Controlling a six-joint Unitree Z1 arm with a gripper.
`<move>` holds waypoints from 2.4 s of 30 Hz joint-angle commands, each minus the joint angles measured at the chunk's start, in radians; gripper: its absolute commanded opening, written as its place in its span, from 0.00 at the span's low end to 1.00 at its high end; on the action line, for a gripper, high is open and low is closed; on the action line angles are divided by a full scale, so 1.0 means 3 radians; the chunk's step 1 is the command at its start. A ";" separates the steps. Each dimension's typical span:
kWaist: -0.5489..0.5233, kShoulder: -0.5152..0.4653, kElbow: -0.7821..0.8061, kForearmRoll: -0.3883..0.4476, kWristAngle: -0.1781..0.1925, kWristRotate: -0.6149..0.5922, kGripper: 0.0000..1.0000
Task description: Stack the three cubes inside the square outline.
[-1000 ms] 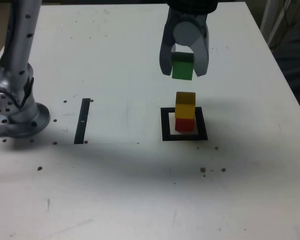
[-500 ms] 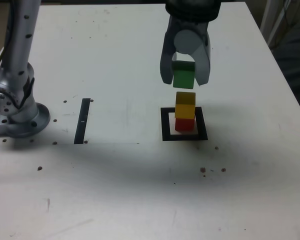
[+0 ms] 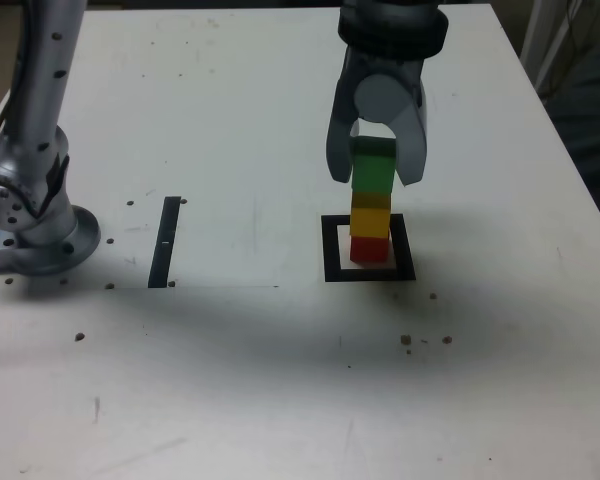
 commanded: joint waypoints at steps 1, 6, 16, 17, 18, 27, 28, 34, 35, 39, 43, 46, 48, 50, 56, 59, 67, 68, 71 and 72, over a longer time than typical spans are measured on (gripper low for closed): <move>-0.0005 0.0017 0.0020 -0.0017 -0.0015 -0.0005 0.31; -0.0005 0.0019 0.0050 -0.0050 -0.0030 -0.0005 0.31; -0.0004 0.0031 0.0142 -0.0106 -0.0077 0.0004 0.67; -0.0004 0.0033 0.0152 -0.0113 -0.0081 0.0006 0.77; -0.0004 0.0033 0.0161 -0.0121 -0.0084 0.0007 0.85; -0.0005 0.0008 0.0187 -0.0162 -0.0070 0.0010 1.00; -0.0005 -0.0003 0.0191 -0.0164 -0.0065 0.0009 1.00; -0.0005 -0.0151 0.0246 -0.0174 -0.0011 -0.0008 1.00; -0.0005 -0.0191 0.0265 -0.0174 0.0005 -0.0016 1.00; -0.0005 -0.0407 0.0379 -0.0170 0.0085 -0.0056 1.00; 0.0007 -0.0701 0.0591 -0.0166 0.0131 -0.0092 1.00; 0.0036 -0.0888 0.0763 -0.0167 0.0124 -0.0107 1.00; 0.0063 -0.0985 0.0882 -0.0171 0.0117 -0.0114 1.00; 0.0088 -0.1062 0.1015 -0.0186 0.0116 -0.0118 1.00; 0.0130 -0.1264 0.1472 -0.0316 0.0113 -0.0118 1.00; 0.0156 -0.1414 0.1724 -0.0398 0.0118 -0.0119 1.00; 0.0169 -0.1710 0.2600 -0.0847 0.0092 -0.0165 1.00; 0.0169 -0.1734 0.2709 -0.0908 0.0082 -0.0170 1.00; 0.0169 -0.1786 0.3002 -0.1069 0.0044 -0.0174 1.00; 0.0169 -0.1797 0.3087 -0.1117 0.0036 -0.0174 1.00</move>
